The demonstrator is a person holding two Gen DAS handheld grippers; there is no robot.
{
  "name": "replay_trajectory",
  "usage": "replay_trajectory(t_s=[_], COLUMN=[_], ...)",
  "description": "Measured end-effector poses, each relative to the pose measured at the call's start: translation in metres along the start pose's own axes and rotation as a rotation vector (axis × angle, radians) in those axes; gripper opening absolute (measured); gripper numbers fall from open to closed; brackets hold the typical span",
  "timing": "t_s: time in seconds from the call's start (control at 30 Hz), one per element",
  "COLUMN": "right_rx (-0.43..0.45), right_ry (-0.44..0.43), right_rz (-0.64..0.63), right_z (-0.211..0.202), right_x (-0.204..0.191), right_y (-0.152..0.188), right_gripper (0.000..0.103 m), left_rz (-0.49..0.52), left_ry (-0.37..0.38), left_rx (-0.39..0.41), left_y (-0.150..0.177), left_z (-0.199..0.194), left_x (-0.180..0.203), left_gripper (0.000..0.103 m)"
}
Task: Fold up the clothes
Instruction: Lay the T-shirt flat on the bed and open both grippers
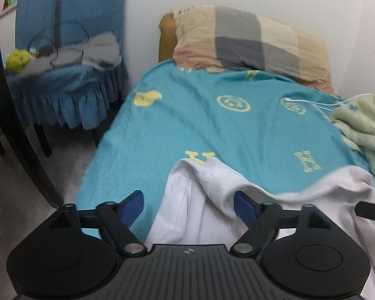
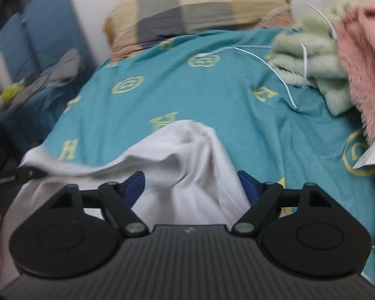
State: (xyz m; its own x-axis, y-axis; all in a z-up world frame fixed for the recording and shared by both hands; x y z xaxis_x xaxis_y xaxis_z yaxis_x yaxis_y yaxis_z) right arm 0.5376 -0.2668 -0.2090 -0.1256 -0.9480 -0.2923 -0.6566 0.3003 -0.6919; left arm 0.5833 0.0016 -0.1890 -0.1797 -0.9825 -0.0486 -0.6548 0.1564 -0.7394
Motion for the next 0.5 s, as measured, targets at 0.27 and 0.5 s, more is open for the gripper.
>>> replay_trajectory(t_s=[0.27,0.5], right_rx=[0.052,0.100], right_ry=[-0.063,-0.090], right_rz=[0.067,0.130], right_z=[-0.149,-0.280], right_x=[-0.017,-0.009], right_y=[0.026,0.087], right_gripper=[0.082,0.082], left_rz=[-0.028,-0.215], left_ry=[0.020,0.058], left_rx=[0.049,0.038], left_y=[0.045,0.138], left_z=[-0.167,-0.278], left_x=[0.000,-0.009], left_gripper=[0.092,0.092])
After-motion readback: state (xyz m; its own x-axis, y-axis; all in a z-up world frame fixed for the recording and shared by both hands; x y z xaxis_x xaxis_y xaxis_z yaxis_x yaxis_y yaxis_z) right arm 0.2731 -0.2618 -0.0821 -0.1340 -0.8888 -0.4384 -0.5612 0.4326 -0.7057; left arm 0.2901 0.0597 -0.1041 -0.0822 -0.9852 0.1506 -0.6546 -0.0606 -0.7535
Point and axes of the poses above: each gripper's, at about its wrist camera, not at the fingertips, and z roughly the way its jaws point, x to its right, y to its underside, the point moved 7 cm from there along z, roughly the way its jaws point, and after that the axes turned 8 degrees about z, right-handed, at the moved point
